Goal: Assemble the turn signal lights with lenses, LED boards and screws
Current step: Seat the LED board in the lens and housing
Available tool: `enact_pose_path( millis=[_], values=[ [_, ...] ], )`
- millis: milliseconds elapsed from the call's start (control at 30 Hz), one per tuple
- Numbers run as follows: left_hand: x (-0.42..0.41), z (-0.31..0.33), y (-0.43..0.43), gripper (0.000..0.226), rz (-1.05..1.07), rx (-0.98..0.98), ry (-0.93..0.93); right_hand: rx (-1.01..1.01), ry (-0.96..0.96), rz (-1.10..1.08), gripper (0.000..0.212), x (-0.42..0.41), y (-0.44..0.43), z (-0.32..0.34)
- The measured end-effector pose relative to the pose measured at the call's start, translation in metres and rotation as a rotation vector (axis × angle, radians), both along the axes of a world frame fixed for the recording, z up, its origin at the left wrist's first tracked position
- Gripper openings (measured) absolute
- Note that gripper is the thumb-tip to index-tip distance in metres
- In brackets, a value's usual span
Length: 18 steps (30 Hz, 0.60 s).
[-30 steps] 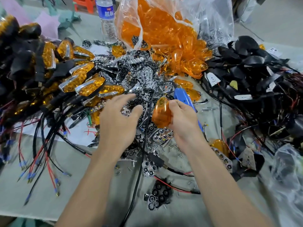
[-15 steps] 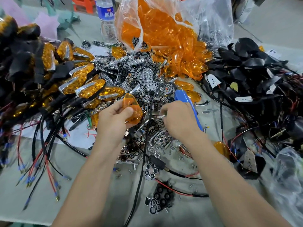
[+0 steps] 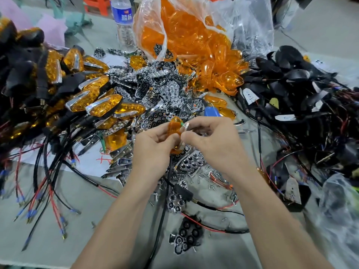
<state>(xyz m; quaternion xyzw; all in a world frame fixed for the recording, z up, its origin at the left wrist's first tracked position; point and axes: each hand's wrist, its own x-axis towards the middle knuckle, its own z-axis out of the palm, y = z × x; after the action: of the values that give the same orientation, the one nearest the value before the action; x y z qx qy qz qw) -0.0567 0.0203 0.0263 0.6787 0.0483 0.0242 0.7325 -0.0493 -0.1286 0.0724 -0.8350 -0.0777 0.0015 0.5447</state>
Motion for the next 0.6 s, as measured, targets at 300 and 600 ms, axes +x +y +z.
enact_pose_path(
  millis=[300, 600],
  values=[
    [-0.007, 0.003, -0.005, 0.046, -0.013, 0.016, 0.007, -0.133, 0.059, -0.023, 0.014, -0.006, -0.002, -0.021],
    [-0.012, 0.004, -0.004, 0.043, -0.052, 0.193, -0.030, -0.241, 0.179, 0.042, 0.026, 0.001, -0.014, -0.019]
  ],
)
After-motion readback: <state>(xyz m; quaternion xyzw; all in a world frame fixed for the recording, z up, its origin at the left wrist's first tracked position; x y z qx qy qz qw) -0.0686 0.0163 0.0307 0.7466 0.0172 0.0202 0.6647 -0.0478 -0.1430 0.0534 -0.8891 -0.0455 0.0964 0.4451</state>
